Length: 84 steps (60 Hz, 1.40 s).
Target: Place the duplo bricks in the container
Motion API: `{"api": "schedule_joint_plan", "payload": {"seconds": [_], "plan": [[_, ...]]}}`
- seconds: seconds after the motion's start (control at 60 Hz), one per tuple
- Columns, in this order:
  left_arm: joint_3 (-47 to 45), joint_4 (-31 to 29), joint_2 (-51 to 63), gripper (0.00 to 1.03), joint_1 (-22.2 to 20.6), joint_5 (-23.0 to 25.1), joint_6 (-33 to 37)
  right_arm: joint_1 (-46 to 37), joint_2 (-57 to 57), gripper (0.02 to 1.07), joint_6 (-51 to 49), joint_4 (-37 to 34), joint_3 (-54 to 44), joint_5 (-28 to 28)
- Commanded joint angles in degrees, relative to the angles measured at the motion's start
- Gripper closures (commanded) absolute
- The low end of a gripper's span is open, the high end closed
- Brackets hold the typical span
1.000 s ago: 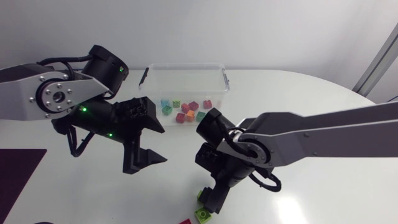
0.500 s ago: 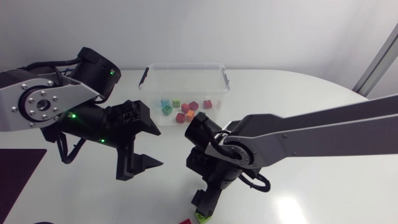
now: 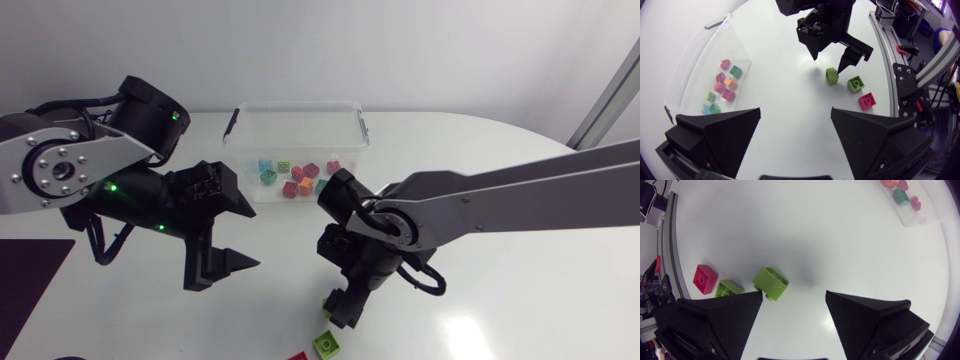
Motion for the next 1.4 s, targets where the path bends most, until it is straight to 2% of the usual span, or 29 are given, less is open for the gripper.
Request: {"api": "schedule_joint_plan", "payload": {"seconds": [0.0, 0.45, 0.817, 1.183, 1.233, 1.383], "plan": [[-0.4, 0.0, -1.0, 0.05, 0.2, 0.0, 0.8, 1.4, 0.7, 0.16, -1.1, -1.2, 0.1, 0.0], [-0.8, -0.1, -2.7, 0.05, 0.9, -0.1, 1.1, 3.2, 3.3, 0.16, -2.5, -4.2, 3.8, -0.1], [-2.1, -0.1, -4.1, 0.05, 1.5, -0.1, 1.6, 3.6, 4.8, 0.36, -8.6, -6.2, 5.0, -0.6], [-2.7, -0.1, -4.8, 0.06, 1.8, -0.2, 1.8, 5.3, 6.0, 0.37, -14.5, -7.9, 6.3, 1.5], [-2.8, -0.1, -4.8, 0.06, 1.8, -0.2, 1.8, 5.4, 6.3, 0.45, -14.8, -7.8, 6.6, 1.5], [-3.0, -0.2, -4.8, 0.06, 1.9, -0.2, 1.9, 5.4, 7.2, 0.54, -16.3, -7.8, 7.0, 1.5]]}}
